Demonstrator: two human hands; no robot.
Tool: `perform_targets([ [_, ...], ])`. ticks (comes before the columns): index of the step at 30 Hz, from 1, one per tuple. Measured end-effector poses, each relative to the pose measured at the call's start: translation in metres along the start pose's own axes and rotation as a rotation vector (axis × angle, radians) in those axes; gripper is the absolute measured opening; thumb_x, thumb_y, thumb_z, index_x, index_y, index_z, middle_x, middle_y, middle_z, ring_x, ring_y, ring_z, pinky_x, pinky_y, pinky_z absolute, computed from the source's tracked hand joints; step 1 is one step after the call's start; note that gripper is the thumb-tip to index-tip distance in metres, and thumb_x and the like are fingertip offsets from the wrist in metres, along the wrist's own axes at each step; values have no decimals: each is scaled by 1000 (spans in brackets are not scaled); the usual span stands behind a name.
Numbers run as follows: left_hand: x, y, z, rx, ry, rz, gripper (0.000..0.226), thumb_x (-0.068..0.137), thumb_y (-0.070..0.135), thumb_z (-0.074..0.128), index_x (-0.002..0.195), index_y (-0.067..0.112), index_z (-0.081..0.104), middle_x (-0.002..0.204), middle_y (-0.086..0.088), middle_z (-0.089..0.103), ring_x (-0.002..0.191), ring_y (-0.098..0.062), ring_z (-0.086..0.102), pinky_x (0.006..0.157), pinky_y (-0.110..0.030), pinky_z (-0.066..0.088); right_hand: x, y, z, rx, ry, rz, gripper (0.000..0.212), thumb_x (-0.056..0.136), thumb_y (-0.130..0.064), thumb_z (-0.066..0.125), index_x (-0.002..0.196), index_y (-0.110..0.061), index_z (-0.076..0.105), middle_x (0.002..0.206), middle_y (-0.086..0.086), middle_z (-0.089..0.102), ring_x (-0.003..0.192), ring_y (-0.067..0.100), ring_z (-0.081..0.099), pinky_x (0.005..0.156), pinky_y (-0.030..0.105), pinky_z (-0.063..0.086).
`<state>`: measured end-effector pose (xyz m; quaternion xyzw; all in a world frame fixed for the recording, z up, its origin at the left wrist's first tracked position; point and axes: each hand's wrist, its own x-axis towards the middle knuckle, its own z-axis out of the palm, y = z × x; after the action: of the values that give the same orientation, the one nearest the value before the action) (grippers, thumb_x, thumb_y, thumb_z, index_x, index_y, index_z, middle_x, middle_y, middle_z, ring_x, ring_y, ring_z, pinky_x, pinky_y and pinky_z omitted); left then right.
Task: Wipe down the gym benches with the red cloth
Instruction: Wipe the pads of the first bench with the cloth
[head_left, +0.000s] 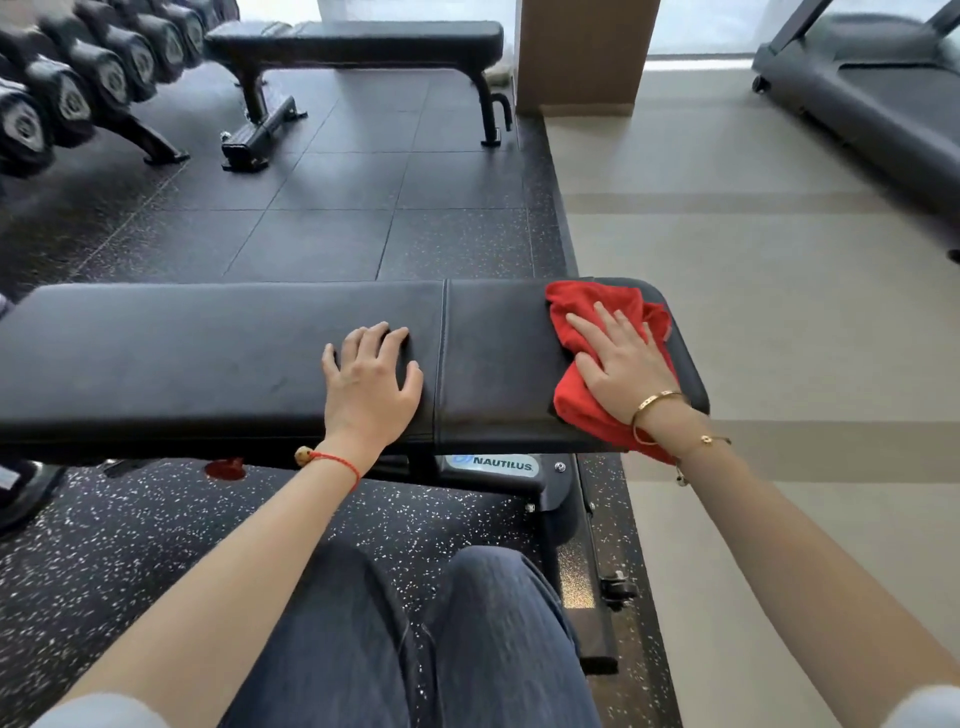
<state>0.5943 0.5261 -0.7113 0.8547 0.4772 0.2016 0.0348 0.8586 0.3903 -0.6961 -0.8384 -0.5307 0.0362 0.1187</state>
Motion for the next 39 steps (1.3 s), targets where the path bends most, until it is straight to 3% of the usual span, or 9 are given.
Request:
perform_targets([
  [4, 1, -1, 2, -7, 14, 5, 44, 93, 35, 50, 134, 20, 53, 142, -4, 50, 135, -26, 38, 114, -58, 22, 58, 0, -5, 19, -75, 144, 53, 97, -39, 31, 149, -39, 20, 162, 1, 5, 148, 25, 5, 119, 47, -3],
  [8, 3, -4, 2, -17, 32, 8, 43, 92, 37, 49, 132, 22, 54, 140, -1, 51, 133, -24, 39, 113, -57, 24, 86, -7, -7, 21, -117, 168, 53, 96, -38, 31, 149, -38, 22, 162, 3, 5, 148, 28, 6, 119, 47, -3],
  [17, 0, -7, 2, -28, 20, 32, 46, 94, 37, 48, 137, 21, 51, 143, -3, 49, 136, -25, 37, 115, -58, 21, -26, 3, -2, -4, 4, -18, 53, 97, -34, 35, 148, -41, 23, 161, -2, 11, 148, 22, 9, 120, 41, -1],
  [25, 2, -5, 3, -25, 24, 15, 47, 91, 39, 49, 134, 21, 53, 139, -2, 51, 133, -25, 39, 113, -59, 24, 54, 8, -13, 44, -43, 266, 52, 99, -33, 27, 151, -35, 19, 162, 2, 5, 149, 25, 5, 119, 43, -2],
  [30, 3, -6, 3, -25, 40, 19, 50, 86, 44, 40, 130, 22, 54, 136, -3, 53, 130, -26, 41, 111, -59, 26, 72, -31, -2, 31, -49, 137, 52, 99, -28, 29, 151, -31, 21, 162, 3, 7, 148, 24, 8, 119, 43, 0],
  [36, 3, -8, 5, -28, 40, 21, 45, 91, 38, 51, 132, 21, 54, 139, -2, 52, 132, -26, 39, 112, -58, 25, 0, -62, 9, 32, -19, -173, 54, 97, -26, 37, 149, -34, 25, 161, 1, 13, 148, 20, 11, 120, 40, 2],
  [39, 1, -9, 4, -28, 32, 30, 46, 92, 38, 50, 134, 21, 53, 141, -3, 51, 134, -25, 38, 114, -58, 23, -22, -44, 5, 36, 19, -161, 53, 96, -28, 41, 147, -37, 29, 159, -3, 19, 147, 20, 15, 120, 41, 4],
])
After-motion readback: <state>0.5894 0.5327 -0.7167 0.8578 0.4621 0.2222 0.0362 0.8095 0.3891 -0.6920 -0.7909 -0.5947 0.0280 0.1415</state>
